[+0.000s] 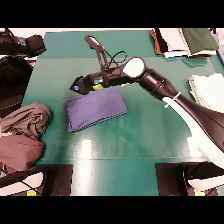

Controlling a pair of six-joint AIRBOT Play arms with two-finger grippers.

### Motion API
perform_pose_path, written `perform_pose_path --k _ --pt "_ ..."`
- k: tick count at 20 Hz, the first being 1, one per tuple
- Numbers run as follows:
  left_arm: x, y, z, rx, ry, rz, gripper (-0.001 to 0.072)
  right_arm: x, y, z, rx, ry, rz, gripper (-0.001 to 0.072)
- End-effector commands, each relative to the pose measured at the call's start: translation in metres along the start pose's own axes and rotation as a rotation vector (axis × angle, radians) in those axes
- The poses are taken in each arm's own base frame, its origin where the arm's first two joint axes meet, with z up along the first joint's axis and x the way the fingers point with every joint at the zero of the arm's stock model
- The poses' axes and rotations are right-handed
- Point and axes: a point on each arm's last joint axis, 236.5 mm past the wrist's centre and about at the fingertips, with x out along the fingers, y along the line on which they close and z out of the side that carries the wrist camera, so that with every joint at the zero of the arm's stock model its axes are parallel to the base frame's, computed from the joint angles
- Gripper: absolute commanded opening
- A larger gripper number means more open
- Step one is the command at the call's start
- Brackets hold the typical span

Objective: Fold the shirts.

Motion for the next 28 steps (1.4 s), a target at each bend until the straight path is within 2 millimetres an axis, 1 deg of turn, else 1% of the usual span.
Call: perform_pose_path --k 1,2,3,4,6,7,9,10,11,12,15,17,19,20,22,23,24,25,26,27,28 --pt "-0.003 -0.008 -0.007 0.037 0.021 -0.008 0.0022 -0.041 -0.09 -0.016 0.027 0.107 -0.207 0.0379" --pt "0.001 -0.017 -0.012 0.058 0.033 -0.024 0.0022 -0.061 -0.126 -0.03 0.075 0.16 -0.269 0.0389" --pt "0.005 -0.026 -0.016 0.07 0.046 -0.038 0.0022 -0.078 -0.155 -0.045 0.134 0.2 -0.306 0.0464" --pt "0.008 -0.034 -0.021 0.081 0.057 -0.053 0.0022 -0.096 -0.186 -0.061 0.213 0.222 -0.339 0.0614" --pt "0.016 -0.051 -0.029 0.105 0.074 -0.082 0.0022 -0.119 -0.233 -0.091 0.372 0.258 -0.36 0.0624" --pt "0.02 -0.058 -0.033 0.117 0.086 -0.094 0.0022 -0.126 -0.251 -0.106 0.447 0.275 -0.356 0.0622" --pt "0.026 -0.074 -0.042 0.157 0.104 -0.121 0.0022 -0.126 -0.272 -0.131 0.562 0.317 -0.32 0.0621" --pt "0.028 -0.079 -0.046 0.164 0.112 -0.129 0.0022 -0.121 -0.277 -0.139 0.606 0.33 -0.295 0.062" --pt "0.031 -0.082 -0.049 0.169 0.119 -0.135 0.0022 -0.112 -0.278 -0.143 0.641 0.33 -0.264 0.0618" --pt "0.032 -0.086 -0.052 0.174 0.124 -0.141 0.0022 -0.099 -0.275 -0.145 0.67 0.325 -0.222 0.0572" --pt "0.036 -0.088 -0.054 0.174 0.133 -0.145 0.0022 -0.06 -0.264 -0.146 0.688 0.309 -0.142 0.0569" --pt "0.036 -0.088 -0.054 0.175 0.129 -0.145 0.0022 -0.034 -0.252 -0.146 0.676 0.308 -0.104 0.057" --pt "0.036 -0.088 -0.053 0.173 0.129 -0.146 0.0022 -0.006 -0.235 -0.146 0.655 0.339 -0.054 0.057" --pt "0.036 -0.088 -0.054 0.173 0.13 -0.146 0.0022 0.007 -0.227 -0.146 0.627 0.359 -0.039 0.0529" --pt "0.036 -0.088 -0.054 0.173 0.132 -0.146 0.0022 0.031 -0.211 -0.144 0.568 0.387 -0.014 0.0378" --pt "0.035 -0.088 -0.055 0.173 0.135 -0.146 0.0022 0.04 -0.204 -0.141 0.536 0.392 -0.009 0.0247" --pt "0.035 -0.088 -0.056 0.173 0.139 -0.146 0.0022 0.045 -0.199 -0.136 0.507 0.385 -0.008 0.011" --pt "0.035 -0.089 -0.056 0.171 0.139 -0.149 0.0022 0.046 -0.196 -0.126 0.48 0.366 -0.005 0.0051" --pt "0.035 -0.092 -0.057 0.175 0.139 -0.153 0.0021 0.043 -0.194 -0.114 0.462 0.345 -0.003 0.0022" --pt "0.035 -0.097 -0.059 0.182 0.141 -0.162 0.0021 0.034 -0.196 -0.098 0.445 0.314 -0.007 0.0022" --pt "0.035 -0.105 -0.063 0.193 0.147 -0.174 0.0021 0.02 -0.203 -0.084 0.424 0.283 -0.032 0.0022"
